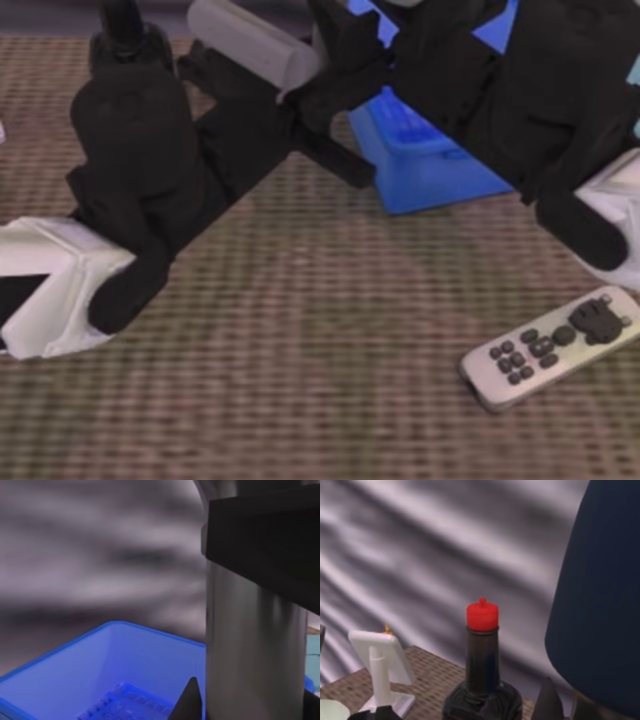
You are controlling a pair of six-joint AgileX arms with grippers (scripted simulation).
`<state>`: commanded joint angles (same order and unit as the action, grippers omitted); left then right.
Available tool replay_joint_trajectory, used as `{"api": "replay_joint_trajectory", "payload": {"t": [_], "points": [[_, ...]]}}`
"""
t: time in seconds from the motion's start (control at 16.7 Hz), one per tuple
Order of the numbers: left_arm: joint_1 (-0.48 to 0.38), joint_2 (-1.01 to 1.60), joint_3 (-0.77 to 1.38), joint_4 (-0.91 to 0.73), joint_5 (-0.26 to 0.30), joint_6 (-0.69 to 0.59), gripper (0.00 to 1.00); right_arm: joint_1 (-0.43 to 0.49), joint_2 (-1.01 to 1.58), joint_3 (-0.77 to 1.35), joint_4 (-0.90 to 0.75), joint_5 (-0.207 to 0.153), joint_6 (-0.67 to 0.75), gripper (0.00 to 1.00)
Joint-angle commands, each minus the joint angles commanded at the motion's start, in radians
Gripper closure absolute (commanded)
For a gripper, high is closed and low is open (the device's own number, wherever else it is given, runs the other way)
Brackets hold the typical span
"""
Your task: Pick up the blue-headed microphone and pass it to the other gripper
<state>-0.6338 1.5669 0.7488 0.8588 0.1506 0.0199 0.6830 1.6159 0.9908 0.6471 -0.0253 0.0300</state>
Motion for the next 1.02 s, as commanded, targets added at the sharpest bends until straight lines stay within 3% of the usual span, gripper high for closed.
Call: {"api": "replay_joint_trajectory", "payload": {"t": [0.3, 0.84, 1.02], "points": [[0.000, 0.000, 0.000, 0.000, 0.000, 0.000, 1.00, 0.000, 0.000, 0.000, 0.000, 0.000, 0.000, 0.98], [0.000, 0.000, 0.000, 0.000, 0.000, 0.000, 1.00, 0.000, 0.000, 0.000, 0.000, 0.000, 0.000, 1.00], [0.000, 0.000, 0.000, 0.000, 0.000, 0.000, 0.77, 0.000, 0.000, 0.000, 0.000, 0.000, 0.000, 1.00]]}}
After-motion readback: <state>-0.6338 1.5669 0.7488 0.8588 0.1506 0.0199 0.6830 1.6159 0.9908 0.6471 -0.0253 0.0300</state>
